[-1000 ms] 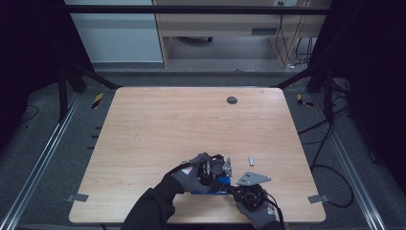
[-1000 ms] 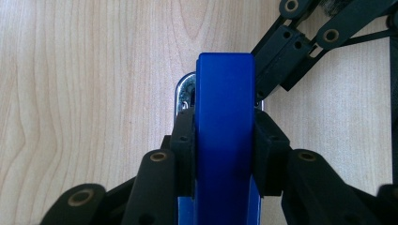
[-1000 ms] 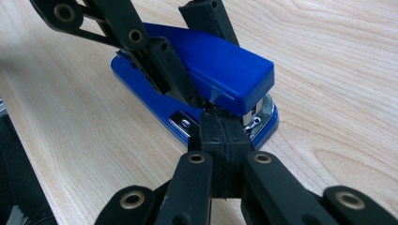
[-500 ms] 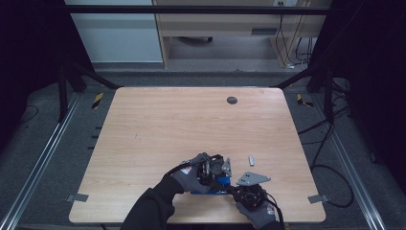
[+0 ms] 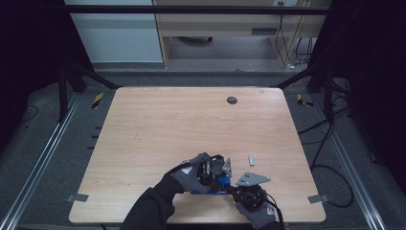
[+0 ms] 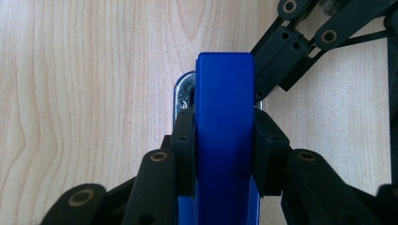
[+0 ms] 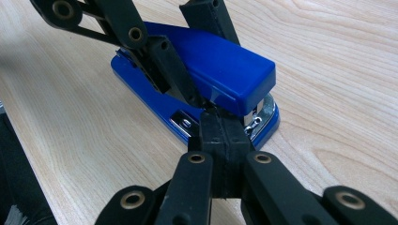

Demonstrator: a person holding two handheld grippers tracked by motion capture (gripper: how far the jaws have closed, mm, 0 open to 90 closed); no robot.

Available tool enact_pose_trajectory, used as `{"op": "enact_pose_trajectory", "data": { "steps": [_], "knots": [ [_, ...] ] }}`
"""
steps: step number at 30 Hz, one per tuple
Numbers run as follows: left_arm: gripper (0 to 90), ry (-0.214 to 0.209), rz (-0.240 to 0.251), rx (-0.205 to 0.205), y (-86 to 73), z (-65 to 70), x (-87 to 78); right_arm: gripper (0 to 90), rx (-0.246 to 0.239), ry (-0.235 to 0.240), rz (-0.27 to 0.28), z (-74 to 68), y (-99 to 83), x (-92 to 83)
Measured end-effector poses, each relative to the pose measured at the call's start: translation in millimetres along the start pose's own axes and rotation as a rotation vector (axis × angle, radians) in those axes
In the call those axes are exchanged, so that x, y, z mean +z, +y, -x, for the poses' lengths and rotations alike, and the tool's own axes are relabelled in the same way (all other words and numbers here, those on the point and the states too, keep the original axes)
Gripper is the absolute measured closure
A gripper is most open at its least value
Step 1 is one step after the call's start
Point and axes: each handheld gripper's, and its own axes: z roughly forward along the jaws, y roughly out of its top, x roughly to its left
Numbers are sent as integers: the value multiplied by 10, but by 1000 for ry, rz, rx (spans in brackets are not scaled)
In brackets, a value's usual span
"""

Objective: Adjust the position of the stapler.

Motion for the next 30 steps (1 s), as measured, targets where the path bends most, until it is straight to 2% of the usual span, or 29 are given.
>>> {"op": "enact_pose_trajectory", "data": {
  "steps": [4, 7, 13, 17, 19, 26, 30],
  "knots": [
    [659, -5, 10, -10, -8, -6, 9, 900, -3, 0, 6, 3, -6, -2],
    [658, -9, 12, -17, -9, -11, 20, 900, -13, -18, 4, -13, -5, -7],
    [657, -12, 0, -29, 5, -2, 25, 900, -16, -28, 14, -19, -16, -5],
    [658, -5, -4, -18, 9, -7, 21, 900, -9, -29, 11, -16, -16, -10],
    [658, -3, -3, -13, 7, -6, 14, 900, 7, -14, 12, 1, -15, -9],
    [660, -2, 3, -5, 2, -4, 3, 900, 1, -16, 7, -4, -19, -14],
    [660, 0, -7, 4, 22, 5, -1, 900, 16, -10, 9, 1, -24, -13]
  ]
}}
